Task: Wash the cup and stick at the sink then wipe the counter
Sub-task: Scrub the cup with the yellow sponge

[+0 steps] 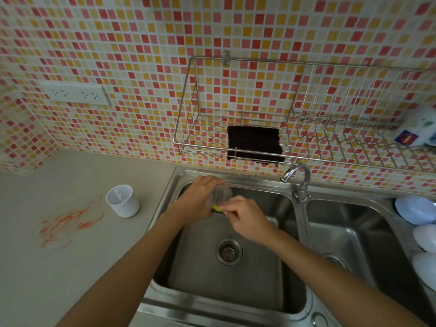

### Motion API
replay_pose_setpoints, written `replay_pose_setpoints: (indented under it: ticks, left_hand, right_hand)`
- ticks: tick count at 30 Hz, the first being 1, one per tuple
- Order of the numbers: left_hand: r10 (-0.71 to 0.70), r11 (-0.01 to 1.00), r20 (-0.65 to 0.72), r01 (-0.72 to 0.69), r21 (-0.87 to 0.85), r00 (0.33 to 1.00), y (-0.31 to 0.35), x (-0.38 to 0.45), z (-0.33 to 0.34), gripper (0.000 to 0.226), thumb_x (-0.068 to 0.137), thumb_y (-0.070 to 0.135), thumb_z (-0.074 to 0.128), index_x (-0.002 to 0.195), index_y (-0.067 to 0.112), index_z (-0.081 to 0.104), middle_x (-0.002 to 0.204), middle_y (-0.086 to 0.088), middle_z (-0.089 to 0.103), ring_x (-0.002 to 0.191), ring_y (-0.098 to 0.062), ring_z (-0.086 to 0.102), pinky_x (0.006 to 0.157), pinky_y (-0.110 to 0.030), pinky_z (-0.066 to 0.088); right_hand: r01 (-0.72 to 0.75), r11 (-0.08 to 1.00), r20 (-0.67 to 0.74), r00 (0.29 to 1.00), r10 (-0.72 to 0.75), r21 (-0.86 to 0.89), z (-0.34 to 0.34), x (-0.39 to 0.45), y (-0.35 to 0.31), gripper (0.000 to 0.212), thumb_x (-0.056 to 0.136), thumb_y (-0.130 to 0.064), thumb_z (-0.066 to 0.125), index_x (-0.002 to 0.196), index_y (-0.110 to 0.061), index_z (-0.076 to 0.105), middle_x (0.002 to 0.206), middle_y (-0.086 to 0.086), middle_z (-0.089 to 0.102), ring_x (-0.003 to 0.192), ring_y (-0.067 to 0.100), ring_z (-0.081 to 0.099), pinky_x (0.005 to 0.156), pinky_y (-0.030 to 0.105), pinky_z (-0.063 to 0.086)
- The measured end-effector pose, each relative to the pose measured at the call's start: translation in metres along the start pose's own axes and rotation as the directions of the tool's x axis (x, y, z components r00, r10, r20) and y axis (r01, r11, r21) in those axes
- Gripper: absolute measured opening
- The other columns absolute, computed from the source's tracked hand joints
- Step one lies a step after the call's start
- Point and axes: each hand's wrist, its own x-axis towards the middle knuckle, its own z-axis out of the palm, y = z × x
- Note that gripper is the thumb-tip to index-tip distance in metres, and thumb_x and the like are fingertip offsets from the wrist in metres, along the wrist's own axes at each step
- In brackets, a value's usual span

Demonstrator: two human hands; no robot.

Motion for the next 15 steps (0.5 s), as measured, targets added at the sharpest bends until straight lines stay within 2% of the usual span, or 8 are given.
replay_pose_setpoints:
  ticks: [2,4,7,10,13,15]
  left_hand:
    - [0.014,1.000,-0.001,-0.014,-0.014,1.000,0.006,0.000,0.001,0.064,0.069,0.018,0.078,0.128,0.013,0.053,0.127,-0.004,0.056,0.119,-0.018,0.046,0.103,-0.016,0.020]
    - [0.008,0.999,0.009,-0.008,-0.033,1.000,0.009,0.000,0.002,0.065,0.068,0.018,0.077,0.128,0.014,0.053,0.127,-0.002,0.056,0.119,-0.017,0.047,0.105,-0.020,0.025]
    - [-0.041,0.993,0.066,0.048,-0.105,0.997,0.003,-0.001,0.000,0.073,0.064,0.021,0.080,0.131,0.019,0.049,0.129,0.003,0.053,0.120,-0.011,0.044,0.106,-0.024,0.030]
    - [-0.079,0.978,0.091,0.095,-0.185,0.993,0.000,-0.002,-0.005,0.076,0.064,0.021,0.081,0.132,0.019,0.048,0.131,0.003,0.052,0.121,-0.010,0.043,0.106,-0.024,0.031]
    - [-0.166,0.954,0.050,0.173,-0.244,0.985,0.001,-0.002,-0.009,0.077,0.066,0.019,0.079,0.134,0.017,0.044,0.131,0.003,0.051,0.120,-0.012,0.046,0.104,-0.032,0.042]
    - [-0.189,0.934,-0.018,0.175,-0.311,0.982,0.003,-0.005,-0.011,0.077,0.066,0.017,0.080,0.134,0.016,0.043,0.127,0.006,0.050,0.115,-0.004,0.045,0.100,-0.027,0.045]
  right_hand:
    - [0.193,0.924,0.115,0.980,-0.163,-0.329,-0.007,0.006,0.013,0.048,0.074,0.002,0.068,0.115,-0.023,0.069,0.113,-0.010,0.069,0.105,0.017,0.056,0.087,0.032,0.047]
    - [0.290,0.819,0.178,0.957,-0.231,-0.496,-0.016,0.011,0.018,0.053,0.065,0.000,0.073,0.113,-0.022,0.069,0.113,-0.010,0.068,0.108,0.019,0.056,0.083,0.035,0.047]
    - [0.323,0.780,0.161,0.946,-0.281,-0.536,-0.018,0.008,0.017,0.044,0.070,-0.012,0.072,0.113,-0.021,0.068,0.116,-0.008,0.066,0.113,0.018,0.055,0.086,0.034,0.046]
    - [0.340,0.767,0.116,0.936,-0.333,-0.544,-0.009,0.007,0.018,0.037,0.070,-0.011,0.074,0.105,-0.020,0.069,0.108,-0.007,0.068,0.104,0.020,0.058,0.078,0.033,0.049]
    - [0.304,0.767,0.034,0.937,-0.346,-0.565,-0.006,0.012,0.018,0.034,0.070,-0.008,0.072,0.101,-0.019,0.069,0.103,-0.007,0.069,0.100,0.020,0.060,0.077,0.031,0.047]
    - [0.279,0.777,-0.024,0.936,-0.352,-0.564,-0.007,0.014,0.013,0.033,0.070,-0.006,0.070,0.101,-0.018,0.069,0.103,-0.006,0.069,0.100,0.019,0.060,0.078,0.031,0.047]
